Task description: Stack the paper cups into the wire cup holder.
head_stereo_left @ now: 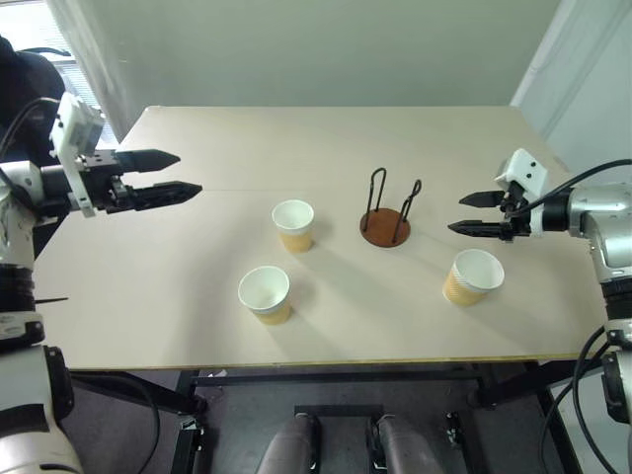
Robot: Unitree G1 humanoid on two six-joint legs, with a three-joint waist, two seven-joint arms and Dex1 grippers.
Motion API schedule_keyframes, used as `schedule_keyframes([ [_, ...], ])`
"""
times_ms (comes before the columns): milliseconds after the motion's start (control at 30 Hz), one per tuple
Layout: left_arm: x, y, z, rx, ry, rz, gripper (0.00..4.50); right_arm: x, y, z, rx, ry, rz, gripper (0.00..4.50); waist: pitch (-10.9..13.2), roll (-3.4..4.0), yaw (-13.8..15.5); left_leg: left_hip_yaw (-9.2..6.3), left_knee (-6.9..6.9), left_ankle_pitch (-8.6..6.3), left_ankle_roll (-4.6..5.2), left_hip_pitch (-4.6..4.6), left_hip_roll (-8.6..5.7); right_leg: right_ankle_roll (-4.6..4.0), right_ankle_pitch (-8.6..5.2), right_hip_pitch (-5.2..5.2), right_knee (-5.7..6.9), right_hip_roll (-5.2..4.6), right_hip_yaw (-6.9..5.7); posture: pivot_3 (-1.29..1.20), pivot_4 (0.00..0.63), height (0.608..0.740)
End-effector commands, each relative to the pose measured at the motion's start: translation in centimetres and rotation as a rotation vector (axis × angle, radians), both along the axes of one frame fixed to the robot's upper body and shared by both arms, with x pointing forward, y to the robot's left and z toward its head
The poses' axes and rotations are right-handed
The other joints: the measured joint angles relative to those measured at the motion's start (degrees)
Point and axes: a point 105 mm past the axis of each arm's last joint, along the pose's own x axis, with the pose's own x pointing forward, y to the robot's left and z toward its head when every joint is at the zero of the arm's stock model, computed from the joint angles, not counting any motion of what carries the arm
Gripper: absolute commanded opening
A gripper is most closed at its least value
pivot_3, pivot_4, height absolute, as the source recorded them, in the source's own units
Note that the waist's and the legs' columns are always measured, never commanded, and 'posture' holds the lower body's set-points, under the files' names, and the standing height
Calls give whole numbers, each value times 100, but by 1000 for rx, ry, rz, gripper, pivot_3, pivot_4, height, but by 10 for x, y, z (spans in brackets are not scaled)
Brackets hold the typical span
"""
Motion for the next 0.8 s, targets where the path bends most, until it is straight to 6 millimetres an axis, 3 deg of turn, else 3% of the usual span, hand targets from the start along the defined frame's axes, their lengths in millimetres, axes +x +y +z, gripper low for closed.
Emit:
schedule_keyframes([
  [33,-7,6,24,7,-75,7,4454,-1,4,13,2,-51,24,3028,0,0,0,0,1,-1,-2,-1,-1,0,0,0,0,0,0,0,150,740],
  [300,-7,-13,23,14,-64,-76,4454,-6,4,2,-1,-30,28,3028,-1,-1,0,1,3,-12,-25,-1,-1,-3,2,0,4,-1,0,0,150,740],
  [567,-1,-37,12,59,-13,-185,4454,-13,12,8,37,-5,29,3028,-1,-1,2,1,5,-2,-11,0,-1,-3,2,1,6,-1,0,0,150,740],
  [800,-2,-49,-2,78,23,-247,4454,-2,27,11,47,20,5,3028,-1,-2,-12,2,7,5,-1,1,0,-2,2,0,7,-1,0,0,150,740],
])
